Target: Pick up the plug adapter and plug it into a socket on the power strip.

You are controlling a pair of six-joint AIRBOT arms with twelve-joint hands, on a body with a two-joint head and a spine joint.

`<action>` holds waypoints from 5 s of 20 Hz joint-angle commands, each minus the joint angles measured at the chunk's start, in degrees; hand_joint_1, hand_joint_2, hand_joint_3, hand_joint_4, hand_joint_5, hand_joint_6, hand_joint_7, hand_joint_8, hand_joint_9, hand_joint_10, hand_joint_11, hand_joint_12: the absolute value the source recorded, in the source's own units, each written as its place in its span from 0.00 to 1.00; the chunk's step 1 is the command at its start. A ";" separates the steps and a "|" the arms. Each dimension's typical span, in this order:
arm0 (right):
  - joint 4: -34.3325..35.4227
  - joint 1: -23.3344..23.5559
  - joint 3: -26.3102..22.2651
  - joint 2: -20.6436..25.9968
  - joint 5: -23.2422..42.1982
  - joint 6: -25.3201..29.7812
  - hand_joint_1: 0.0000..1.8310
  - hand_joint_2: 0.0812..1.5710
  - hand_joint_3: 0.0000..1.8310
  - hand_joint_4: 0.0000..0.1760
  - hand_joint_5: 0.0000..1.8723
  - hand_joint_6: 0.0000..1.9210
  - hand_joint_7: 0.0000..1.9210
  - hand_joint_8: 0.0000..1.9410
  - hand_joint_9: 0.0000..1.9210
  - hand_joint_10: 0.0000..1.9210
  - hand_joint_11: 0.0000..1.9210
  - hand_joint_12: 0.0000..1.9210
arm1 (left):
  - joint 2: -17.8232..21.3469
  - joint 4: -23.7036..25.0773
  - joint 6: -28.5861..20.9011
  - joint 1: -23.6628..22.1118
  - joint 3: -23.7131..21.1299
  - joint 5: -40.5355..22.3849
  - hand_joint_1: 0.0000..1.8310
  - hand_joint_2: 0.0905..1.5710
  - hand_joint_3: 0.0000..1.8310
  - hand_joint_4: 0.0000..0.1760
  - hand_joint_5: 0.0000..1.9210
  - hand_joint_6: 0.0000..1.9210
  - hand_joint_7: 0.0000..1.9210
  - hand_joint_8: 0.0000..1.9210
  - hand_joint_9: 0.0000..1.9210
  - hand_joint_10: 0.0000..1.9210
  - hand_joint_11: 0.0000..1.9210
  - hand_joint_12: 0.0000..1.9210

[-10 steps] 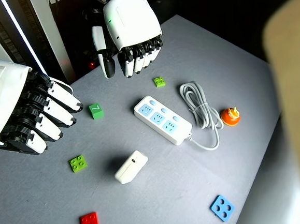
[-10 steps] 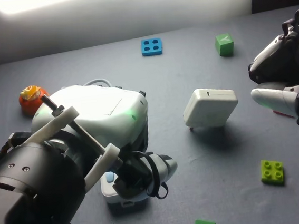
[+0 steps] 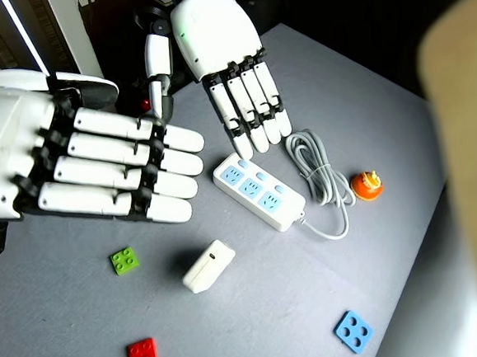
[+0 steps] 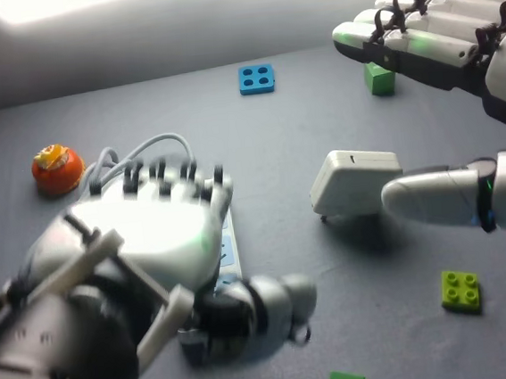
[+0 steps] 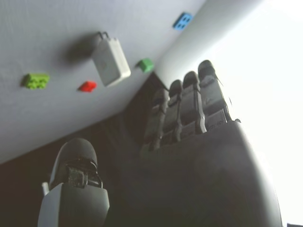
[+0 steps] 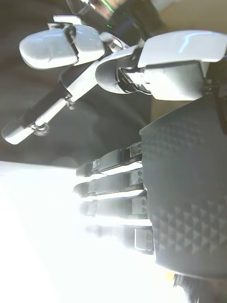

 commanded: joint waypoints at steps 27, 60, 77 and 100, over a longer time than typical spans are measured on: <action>44.56 7.60 27.59 -25.10 -22.64 -18.13 0.54 0.63 0.00 0.00 0.07 0.00 0.07 0.00 0.07 0.00 0.00 0.24 | -12.60 10.01 -13.96 14.39 4.75 9.80 0.00 0.76 0.00 0.00 0.01 0.00 0.00 0.00 0.00 0.00 0.00 0.00; 46.78 3.74 37.29 -33.90 -24.38 -19.21 0.54 0.64 0.00 0.00 0.14 0.00 0.11 0.00 0.11 0.00 0.00 0.35 | -14.77 14.13 -17.11 19.91 6.46 8.29 0.00 0.76 0.00 0.00 0.01 0.00 0.00 0.00 0.00 0.00 0.00 0.00; 46.78 3.14 37.64 -34.57 -23.42 -19.22 0.65 0.72 0.00 0.00 0.49 0.60 0.45 0.53 0.56 0.03 0.35 0.59 | -14.76 14.68 -17.92 19.65 6.40 8.02 0.00 0.77 0.00 0.00 0.02 0.00 0.00 0.00 0.01 0.00 0.00 0.00; 46.89 14.15 23.11 -29.36 -15.94 -58.03 0.68 0.70 0.00 0.00 0.50 0.45 0.52 0.61 0.45 0.60 0.36 0.84 | -14.55 14.61 -18.43 19.56 5.73 8.85 0.00 0.78 0.00 0.00 0.02 0.00 0.01 0.00 0.01 0.00 0.02 0.01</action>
